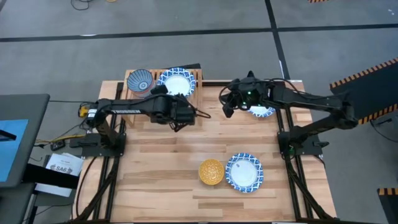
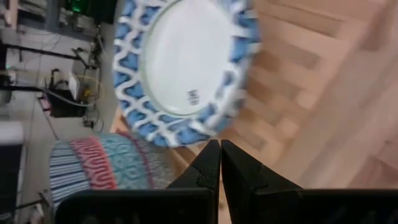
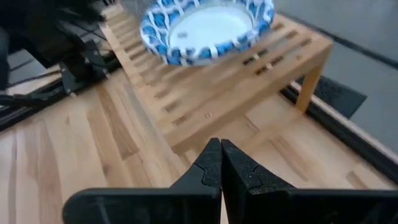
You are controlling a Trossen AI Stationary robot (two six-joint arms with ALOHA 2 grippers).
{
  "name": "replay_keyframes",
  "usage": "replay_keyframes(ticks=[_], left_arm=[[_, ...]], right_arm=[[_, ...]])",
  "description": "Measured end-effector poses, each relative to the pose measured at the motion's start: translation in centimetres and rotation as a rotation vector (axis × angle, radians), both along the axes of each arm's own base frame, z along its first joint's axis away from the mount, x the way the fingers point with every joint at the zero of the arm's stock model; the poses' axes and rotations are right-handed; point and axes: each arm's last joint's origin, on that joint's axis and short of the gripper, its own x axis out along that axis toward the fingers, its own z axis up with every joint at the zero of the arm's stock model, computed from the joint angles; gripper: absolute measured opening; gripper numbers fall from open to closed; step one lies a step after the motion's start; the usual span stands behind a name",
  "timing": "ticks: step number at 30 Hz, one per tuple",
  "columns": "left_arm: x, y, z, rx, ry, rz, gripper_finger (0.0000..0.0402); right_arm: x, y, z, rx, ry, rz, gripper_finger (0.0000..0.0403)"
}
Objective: Place and stack bowls onto a shelf
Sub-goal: Stack the small blue bowl on top of the small orange bowl on the shelf
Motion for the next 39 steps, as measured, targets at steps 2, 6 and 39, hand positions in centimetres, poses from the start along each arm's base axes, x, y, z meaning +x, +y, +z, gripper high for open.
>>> replay_keyframes(ticks=[2,6,39], left_arm=[[-0.4,0.8,0.4,0.007,-0.014,0.029,0.0],[-1.5,2.4,1.3,-0.025,-0.054,0.088,0.0],[-5.1,5.4,0.5,0.024,0.114,0.094,0.0]], right_arm=[[0.0,0.0,-0.2,0.013,0.008,-0.007,0.002],[0.3,0.2,-0.5,0.039,0.014,-0.012,0.002],[0.7,0.0,-1.0,0.166,-0.025,-0.102,0.002]])
